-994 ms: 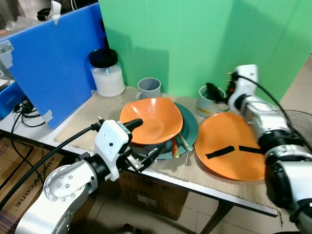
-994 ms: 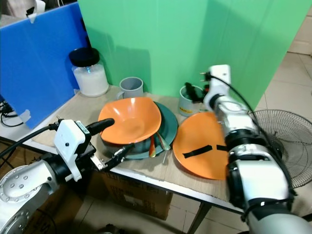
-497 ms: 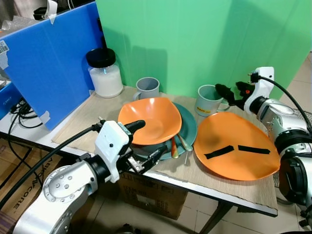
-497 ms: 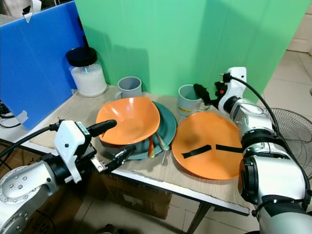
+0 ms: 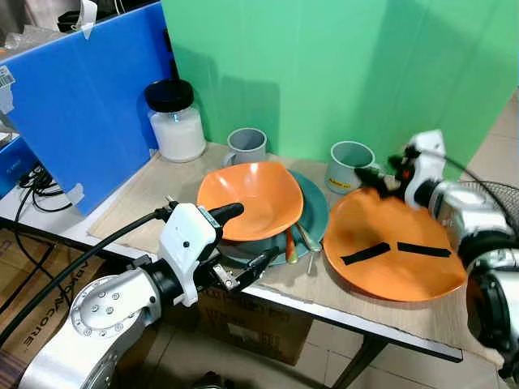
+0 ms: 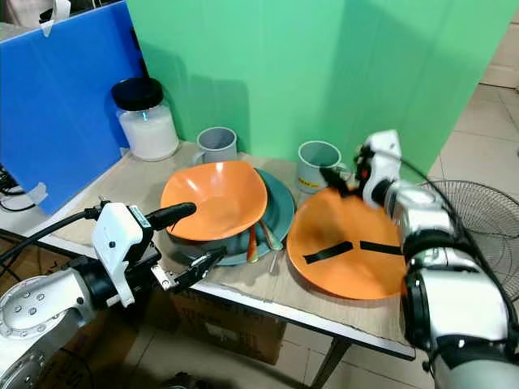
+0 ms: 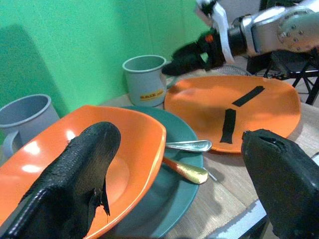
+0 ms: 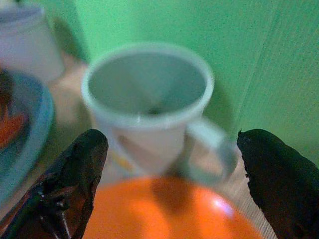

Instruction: Setting the table

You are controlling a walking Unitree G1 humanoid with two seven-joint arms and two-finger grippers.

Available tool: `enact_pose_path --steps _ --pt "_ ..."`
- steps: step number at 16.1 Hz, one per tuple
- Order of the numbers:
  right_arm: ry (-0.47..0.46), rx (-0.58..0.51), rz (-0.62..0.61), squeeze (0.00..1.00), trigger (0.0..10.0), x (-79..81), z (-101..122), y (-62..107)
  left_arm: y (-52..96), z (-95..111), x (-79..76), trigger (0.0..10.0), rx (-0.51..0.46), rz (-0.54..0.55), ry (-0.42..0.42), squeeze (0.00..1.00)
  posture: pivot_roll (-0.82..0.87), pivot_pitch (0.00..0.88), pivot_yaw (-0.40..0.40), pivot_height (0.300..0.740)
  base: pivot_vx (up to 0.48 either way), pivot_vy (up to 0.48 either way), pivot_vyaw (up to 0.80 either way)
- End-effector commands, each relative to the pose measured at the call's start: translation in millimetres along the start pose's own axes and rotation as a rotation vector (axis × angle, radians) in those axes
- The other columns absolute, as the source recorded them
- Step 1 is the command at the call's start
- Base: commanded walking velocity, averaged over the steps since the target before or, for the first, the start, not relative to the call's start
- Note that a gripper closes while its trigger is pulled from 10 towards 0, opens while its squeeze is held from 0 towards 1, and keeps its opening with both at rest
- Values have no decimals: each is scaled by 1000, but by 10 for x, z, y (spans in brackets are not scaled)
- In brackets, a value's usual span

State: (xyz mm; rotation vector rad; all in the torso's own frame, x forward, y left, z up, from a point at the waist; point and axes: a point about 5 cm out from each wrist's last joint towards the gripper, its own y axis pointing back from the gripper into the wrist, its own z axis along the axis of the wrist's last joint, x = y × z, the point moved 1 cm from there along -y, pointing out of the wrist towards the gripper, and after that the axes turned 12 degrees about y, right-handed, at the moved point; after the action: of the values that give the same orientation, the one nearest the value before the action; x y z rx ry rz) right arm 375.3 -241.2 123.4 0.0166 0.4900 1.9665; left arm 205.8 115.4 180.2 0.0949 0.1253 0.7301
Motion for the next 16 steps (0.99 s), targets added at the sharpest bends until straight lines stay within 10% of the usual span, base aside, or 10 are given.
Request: enact_pose_path --steps 1,9,12,16 --pt "24 6 22 0 10000 18 -12 0 -3 20 -24 10000 2 -15 -9 235 10 7 36 740 0 0 0" --pt "30 -36 118 0 10000 171 17 -64 -1 22 -14 10000 5 -16 -20 243 11 9 39 740 0 0 0" --pt "29 -61 168 0 8588 129 88 -29 3 23 -14 10000 6 -12 -25 243 15 10 35 740 0 0 0" --pt "55 -59 57 0 10000 69 134 -55 -7 21 -11 10000 6 -14 -27 243 8 9 38 740 0 0 0"
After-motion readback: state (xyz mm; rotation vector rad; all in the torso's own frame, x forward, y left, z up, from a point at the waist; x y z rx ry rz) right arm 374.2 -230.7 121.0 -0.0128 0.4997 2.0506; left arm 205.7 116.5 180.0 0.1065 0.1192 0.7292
